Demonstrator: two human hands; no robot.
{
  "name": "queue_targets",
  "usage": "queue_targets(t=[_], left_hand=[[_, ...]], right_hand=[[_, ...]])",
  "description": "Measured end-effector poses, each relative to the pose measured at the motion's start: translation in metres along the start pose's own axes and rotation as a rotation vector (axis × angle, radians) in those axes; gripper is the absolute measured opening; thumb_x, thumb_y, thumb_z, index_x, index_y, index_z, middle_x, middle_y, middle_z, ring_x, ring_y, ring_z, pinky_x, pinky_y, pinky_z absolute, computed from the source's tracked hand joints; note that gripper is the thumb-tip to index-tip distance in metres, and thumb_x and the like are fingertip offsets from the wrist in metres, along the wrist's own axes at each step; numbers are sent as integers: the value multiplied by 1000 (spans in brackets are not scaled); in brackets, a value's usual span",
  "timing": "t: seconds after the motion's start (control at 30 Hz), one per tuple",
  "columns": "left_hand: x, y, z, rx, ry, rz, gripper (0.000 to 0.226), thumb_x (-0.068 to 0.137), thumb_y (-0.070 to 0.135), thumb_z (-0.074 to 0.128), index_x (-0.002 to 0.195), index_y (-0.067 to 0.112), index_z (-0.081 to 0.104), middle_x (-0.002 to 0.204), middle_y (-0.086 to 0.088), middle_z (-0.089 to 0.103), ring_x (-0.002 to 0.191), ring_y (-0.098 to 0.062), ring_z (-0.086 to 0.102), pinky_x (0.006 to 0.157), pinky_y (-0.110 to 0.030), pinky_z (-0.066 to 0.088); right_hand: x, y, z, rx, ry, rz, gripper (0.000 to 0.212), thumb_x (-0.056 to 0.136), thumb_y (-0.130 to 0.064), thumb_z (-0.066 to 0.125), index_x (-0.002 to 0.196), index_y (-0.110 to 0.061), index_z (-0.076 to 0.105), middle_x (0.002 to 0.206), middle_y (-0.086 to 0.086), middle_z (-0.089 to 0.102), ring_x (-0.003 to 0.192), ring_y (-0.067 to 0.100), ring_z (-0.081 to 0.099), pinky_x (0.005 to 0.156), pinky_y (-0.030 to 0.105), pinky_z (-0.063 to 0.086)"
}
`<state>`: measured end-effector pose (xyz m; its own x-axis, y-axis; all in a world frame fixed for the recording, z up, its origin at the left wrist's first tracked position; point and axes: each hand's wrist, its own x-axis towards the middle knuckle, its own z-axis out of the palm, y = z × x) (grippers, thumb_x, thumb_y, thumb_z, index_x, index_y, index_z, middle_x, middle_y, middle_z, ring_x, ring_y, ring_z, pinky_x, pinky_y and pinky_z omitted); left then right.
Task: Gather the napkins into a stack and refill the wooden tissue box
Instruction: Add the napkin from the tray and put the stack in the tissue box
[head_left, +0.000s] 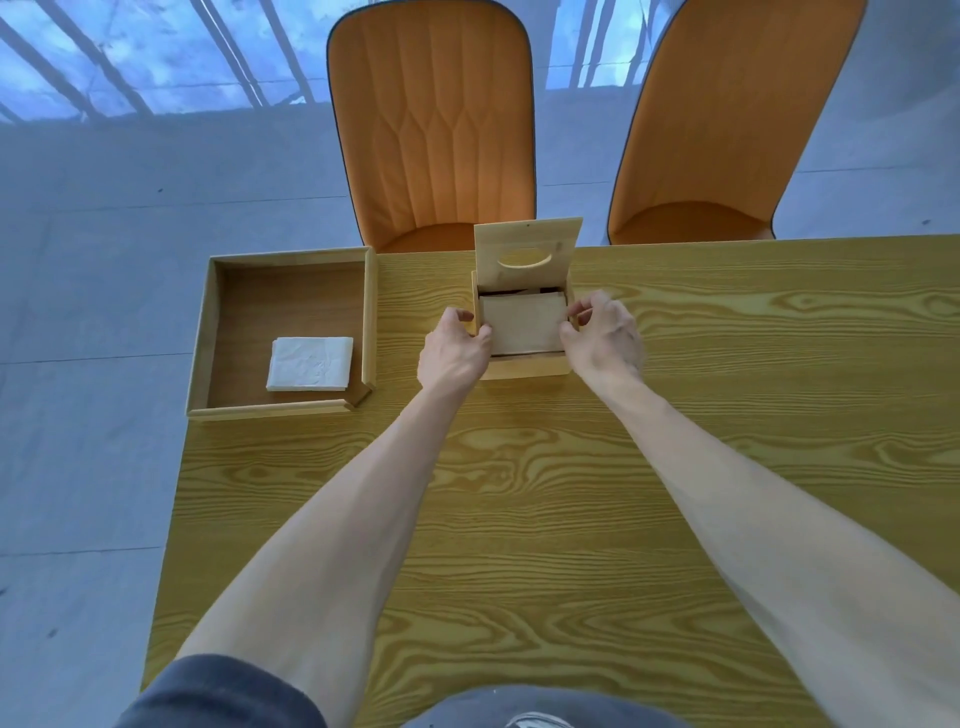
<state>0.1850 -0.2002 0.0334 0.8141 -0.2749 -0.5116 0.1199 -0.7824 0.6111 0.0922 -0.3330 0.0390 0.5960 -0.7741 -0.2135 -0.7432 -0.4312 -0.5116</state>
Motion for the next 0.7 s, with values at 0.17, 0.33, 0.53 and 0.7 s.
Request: queue_targets(t=[0.17,0.33,0.53,0.7], left_hand=[[-10,-11,-22,72,-227,25,49,96,46,52,137,18,50,112,-7,65,107,-28,63,96,-45,52],[-25,-21,-43,239,-243,125,48,93,50,53,133,23,55,127,-10,63,110,-29,62,96,-46,52],[-36,-44,-75,512,-196,202,46,96,46,50,135,21,51,130,-9,62,115,-28,59,95,-44,50],[-42,-74,-109,587,-138,165,46,98,44,48,136,20,52,134,-6,61,120,-26,57,92,-38,48]], right_hand=[[-12,-8,-17,-183,-149,-62,24,95,-31,55,113,-20,66,115,7,65,98,28,65,77,36,53],[-33,-25,-27,-495,-179,-130,36,97,-40,53,118,-14,63,114,10,65,100,29,65,71,33,45],[-63,-56,-30,-676,-90,-288,28,99,-33,50,112,-11,61,106,9,67,97,28,66,70,33,42],[-79,-86,-12,-625,-192,-385,29,97,-30,50,119,-15,61,109,10,66,100,30,65,73,36,42]])
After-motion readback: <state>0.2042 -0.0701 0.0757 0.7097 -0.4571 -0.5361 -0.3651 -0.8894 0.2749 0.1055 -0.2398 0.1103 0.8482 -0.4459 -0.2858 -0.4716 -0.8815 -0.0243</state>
